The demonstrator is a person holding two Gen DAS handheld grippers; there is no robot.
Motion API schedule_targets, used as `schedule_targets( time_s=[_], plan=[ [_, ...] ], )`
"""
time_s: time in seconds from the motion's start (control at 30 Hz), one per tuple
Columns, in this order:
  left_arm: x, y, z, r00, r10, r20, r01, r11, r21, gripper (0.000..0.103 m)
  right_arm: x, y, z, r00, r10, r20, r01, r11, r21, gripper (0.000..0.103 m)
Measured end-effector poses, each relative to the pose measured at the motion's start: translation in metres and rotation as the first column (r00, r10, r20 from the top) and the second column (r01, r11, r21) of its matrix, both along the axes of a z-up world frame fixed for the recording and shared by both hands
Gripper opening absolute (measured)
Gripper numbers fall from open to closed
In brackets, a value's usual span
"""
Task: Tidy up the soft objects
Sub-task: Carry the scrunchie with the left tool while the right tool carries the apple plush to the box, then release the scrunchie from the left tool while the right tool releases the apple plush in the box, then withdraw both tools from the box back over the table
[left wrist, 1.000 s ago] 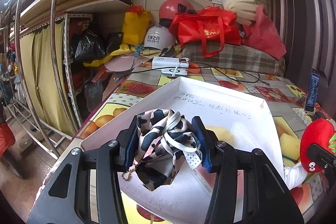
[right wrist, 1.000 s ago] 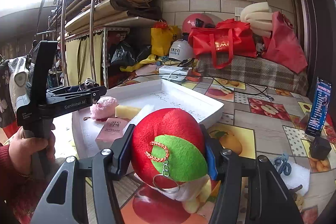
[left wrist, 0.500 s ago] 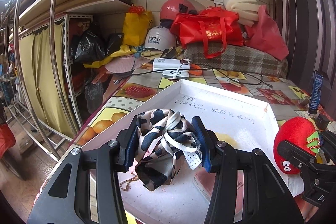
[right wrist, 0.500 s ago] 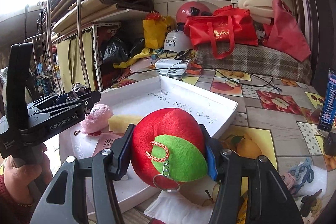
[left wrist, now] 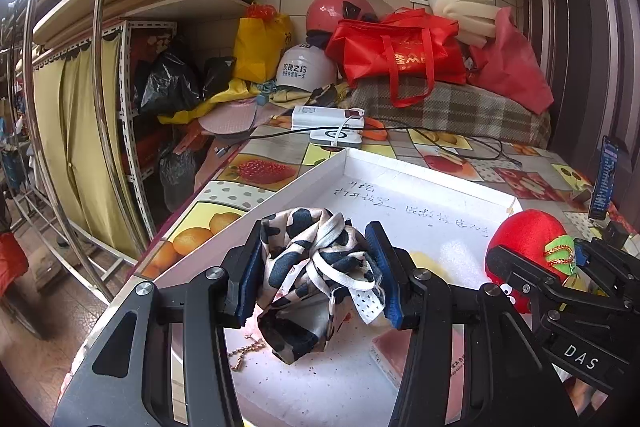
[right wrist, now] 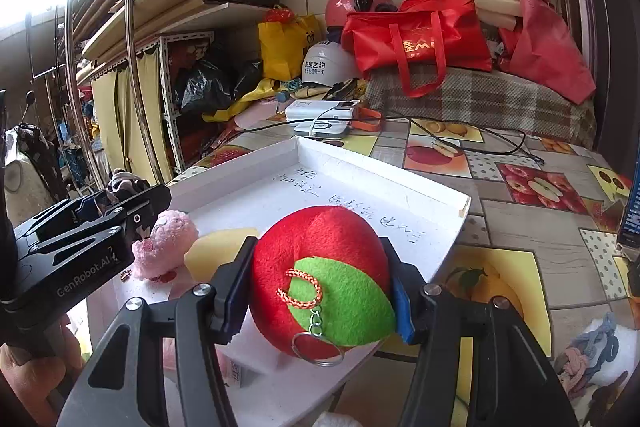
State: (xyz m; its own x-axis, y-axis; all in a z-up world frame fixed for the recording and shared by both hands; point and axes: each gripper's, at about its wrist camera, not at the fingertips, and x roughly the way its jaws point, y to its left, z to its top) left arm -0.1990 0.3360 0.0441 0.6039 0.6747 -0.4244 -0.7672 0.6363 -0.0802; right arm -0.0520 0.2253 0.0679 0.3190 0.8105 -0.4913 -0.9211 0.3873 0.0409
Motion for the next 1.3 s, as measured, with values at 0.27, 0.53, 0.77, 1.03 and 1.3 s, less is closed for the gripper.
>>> schedule_targets(
  time_s=[0.27,0.53,0.77,1.03,1.3],
  plan=[
    [0.008,0.005,-0.001,1.000,0.000,-0.015,0.000,1.000,-0.004,0.049,0.009,0.018,-0.002,0.999,-0.032,-0.023,0.031,0.999,-0.024,0.057],
    [0.013,0.011,-0.002,0.999,0.009,-0.032,-0.009,1.000,-0.013,0.049,0.008,0.027,-0.003,0.999,-0.042,-0.007,0.042,0.998,-0.040,0.059],
    [0.012,0.009,-0.001,0.998,0.047,-0.042,-0.047,0.999,0.007,0.058,0.005,0.026,0.000,0.997,-0.061,0.035,0.062,0.998,-0.027,0.079],
    [-0.011,0.022,-0.003,0.985,0.168,0.032,-0.166,0.984,-0.057,0.103,0.010,0.022,0.002,0.995,-0.094,0.033,0.094,0.996,0.000,0.103],
    [-0.015,0.020,0.000,0.980,0.192,0.049,-0.190,0.981,-0.042,0.103,-0.004,0.022,0.003,0.992,-0.077,0.098,0.076,0.997,0.016,0.103]
  ],
)
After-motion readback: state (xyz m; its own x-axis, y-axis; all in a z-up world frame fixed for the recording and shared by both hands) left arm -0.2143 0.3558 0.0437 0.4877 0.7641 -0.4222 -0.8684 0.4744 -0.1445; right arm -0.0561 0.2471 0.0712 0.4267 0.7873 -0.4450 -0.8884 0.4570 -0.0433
